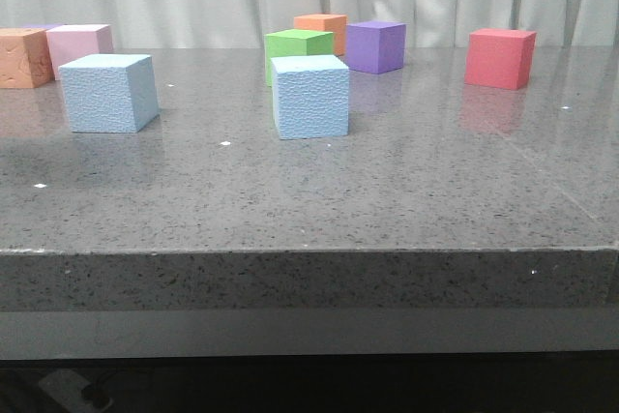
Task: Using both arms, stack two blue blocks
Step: 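Lower the left gripper and grasp the other light blue cube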
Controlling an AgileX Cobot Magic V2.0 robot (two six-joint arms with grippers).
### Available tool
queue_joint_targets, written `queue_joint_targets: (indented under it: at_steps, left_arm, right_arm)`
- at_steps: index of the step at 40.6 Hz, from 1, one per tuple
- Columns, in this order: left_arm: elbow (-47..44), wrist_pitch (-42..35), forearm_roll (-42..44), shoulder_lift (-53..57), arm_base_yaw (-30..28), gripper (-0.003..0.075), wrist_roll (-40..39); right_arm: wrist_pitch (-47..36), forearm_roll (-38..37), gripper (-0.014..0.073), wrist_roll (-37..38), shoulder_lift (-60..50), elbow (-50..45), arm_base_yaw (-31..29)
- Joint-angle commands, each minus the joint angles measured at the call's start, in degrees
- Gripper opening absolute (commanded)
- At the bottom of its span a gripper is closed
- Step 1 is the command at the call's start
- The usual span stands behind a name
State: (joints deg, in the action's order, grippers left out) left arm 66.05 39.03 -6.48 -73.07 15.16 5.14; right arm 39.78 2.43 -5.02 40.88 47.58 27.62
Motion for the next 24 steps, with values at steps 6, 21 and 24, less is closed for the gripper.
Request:
queue_joint_targets:
  at_steps: [6, 21, 24]
  left_arm:
    - [10.51, 0.34, -0.35, -9.55, 0.53, 0.0568, -1.15]
    - [20.71, 3.58, 1.02, -21.14, 0.66, 0.0568, -10.03]
    - [21.63, 3.72, 2.04, -22.85, 0.66, 0.0568, -11.34]
  right_arm:
    - [-4.20, -0.10, 0.0543, -0.60, -0.23, 1.38, -0.39]
    - [-4.20, -0.10, 0.0543, -0.60, -0.23, 1.38, -0.39]
    - [-4.20, -0.10, 0.0543, -0.60, -0.23, 1.38, -0.39]
